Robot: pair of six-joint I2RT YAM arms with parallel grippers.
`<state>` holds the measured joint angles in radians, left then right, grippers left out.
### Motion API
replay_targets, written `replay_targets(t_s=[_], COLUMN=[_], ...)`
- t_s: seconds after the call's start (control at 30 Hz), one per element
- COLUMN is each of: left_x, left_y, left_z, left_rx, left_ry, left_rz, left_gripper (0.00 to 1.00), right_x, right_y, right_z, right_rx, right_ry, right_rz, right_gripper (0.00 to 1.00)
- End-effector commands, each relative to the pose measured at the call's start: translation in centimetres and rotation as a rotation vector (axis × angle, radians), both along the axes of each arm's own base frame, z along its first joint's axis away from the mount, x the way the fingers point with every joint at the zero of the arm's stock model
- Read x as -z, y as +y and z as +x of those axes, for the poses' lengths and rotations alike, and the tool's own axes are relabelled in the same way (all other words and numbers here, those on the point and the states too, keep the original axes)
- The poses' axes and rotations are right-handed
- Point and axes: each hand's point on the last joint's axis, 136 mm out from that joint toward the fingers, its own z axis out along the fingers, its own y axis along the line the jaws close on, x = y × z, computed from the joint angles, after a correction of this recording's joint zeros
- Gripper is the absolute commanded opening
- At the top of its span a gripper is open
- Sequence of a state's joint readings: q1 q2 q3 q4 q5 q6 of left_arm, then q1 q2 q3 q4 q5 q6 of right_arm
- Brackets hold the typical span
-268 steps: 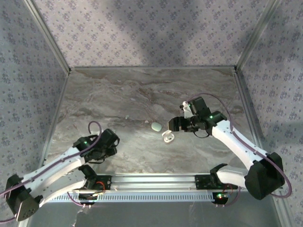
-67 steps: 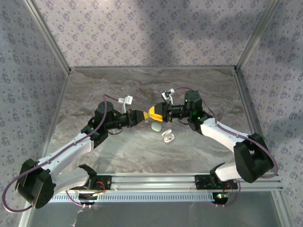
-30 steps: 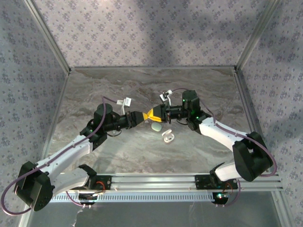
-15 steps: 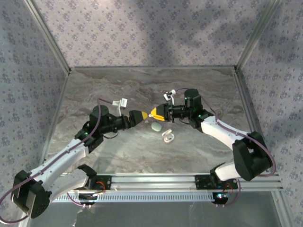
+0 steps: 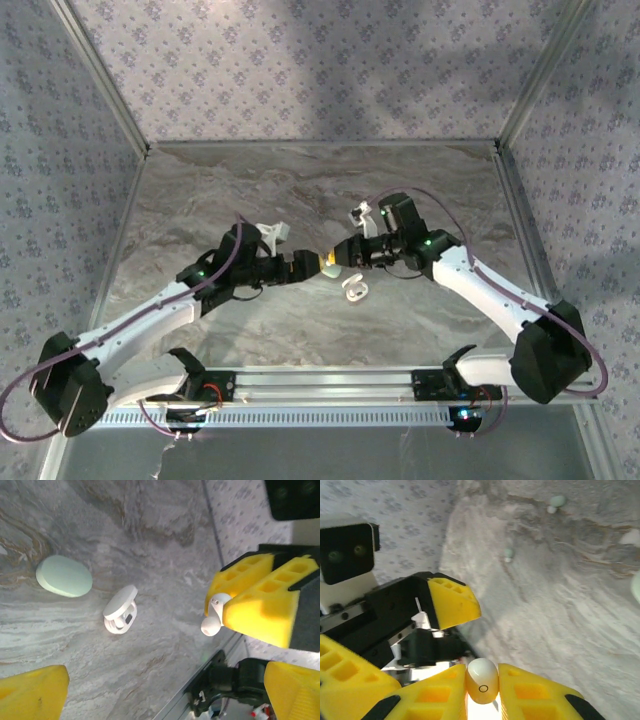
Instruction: Insert the wireless bluetooth earbuds into the charging case
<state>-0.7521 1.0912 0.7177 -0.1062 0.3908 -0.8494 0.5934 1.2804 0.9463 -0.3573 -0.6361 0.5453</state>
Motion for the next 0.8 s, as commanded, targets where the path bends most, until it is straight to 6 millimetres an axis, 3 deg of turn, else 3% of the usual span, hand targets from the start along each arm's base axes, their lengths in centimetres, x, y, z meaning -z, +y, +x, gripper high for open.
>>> replay_targets(t_s=[0.0,0.17,0.4,0.77], left_x=[-0.7,-0.9,0.4,2.1], left_y=[-0.5,0.2,0.8,0.5], left_z=[-0.1,-0.8,-1.1,1.2], left_rx=[0.016,0.0,-0.013,-0.087], left_ry=[-0.077,-0.134,-0.139,-0.142], left_rz=[0.022,-0.013,0.038,0.098], left_gripper=[1.0,1.0,1.0,1.0], right_x=[3.5,5.1,7.2,10.5], right_y=[-3.1,-4.2,-6.2,-8.3], right_z=[-0.8,-1.5,-1.5,-0.1], right_rx=[-0.001,0.005,0.015,0.044], right_ry=[-0.071,-0.082,-0.134,-0.171], right_rz=[-0.265,-0.309,-0.422,-0.601], right_gripper=[0.19,0.19,0.21,0.22])
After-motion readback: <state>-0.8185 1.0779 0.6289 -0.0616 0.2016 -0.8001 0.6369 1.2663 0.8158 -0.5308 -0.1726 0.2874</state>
